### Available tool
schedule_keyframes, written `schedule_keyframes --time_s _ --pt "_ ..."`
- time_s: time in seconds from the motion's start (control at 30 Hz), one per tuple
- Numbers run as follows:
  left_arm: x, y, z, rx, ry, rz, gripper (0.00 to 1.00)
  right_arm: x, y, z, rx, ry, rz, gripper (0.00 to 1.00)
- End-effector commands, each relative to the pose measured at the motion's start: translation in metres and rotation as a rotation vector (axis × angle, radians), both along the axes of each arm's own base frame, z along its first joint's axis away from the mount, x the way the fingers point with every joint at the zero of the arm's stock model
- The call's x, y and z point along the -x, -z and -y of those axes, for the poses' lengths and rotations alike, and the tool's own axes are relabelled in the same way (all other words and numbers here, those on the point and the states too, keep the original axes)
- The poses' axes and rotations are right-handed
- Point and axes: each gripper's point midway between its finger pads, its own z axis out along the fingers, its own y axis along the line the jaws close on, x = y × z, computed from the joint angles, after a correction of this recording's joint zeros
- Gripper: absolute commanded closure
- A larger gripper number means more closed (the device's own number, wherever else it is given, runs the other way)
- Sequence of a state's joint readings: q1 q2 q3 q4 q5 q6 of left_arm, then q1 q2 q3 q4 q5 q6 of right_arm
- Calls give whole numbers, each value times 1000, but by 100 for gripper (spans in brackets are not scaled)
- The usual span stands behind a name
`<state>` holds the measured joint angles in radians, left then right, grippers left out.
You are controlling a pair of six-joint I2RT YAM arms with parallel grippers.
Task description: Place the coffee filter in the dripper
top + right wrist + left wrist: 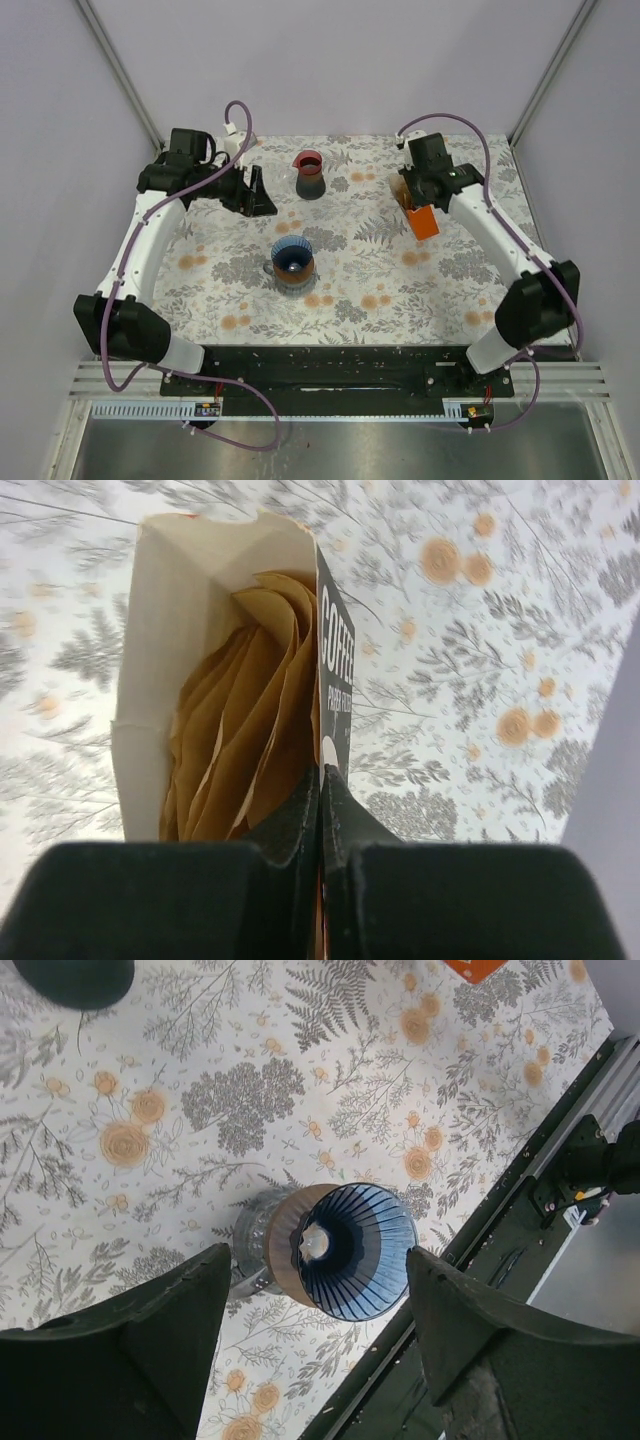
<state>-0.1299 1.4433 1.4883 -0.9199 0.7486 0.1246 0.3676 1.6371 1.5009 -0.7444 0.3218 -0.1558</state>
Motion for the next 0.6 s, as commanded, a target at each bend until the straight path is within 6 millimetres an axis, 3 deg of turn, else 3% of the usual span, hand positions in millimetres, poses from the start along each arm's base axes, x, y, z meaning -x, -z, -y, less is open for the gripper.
schedule_keyframes --time_s 0.0,0.17,0.3,0.43,0.57 --pt "-2 -43 18 23 89 149 25 14 -58 -53 -215 -297 166 100" --pt "2 -83 38 15 180 303 19 64 -87 -105 -307 -658 227 100" --pt "13 -103 54 -3 253 406 14 96 -101 -139 -337 -852 236 100" --pt "23 -107 68 -35 306 463 11 122 -112 -168 -387 -1015 244 100" --pt "21 -97 78 -104 325 492 11 138 -118 -185 -423 -1127 257 100"
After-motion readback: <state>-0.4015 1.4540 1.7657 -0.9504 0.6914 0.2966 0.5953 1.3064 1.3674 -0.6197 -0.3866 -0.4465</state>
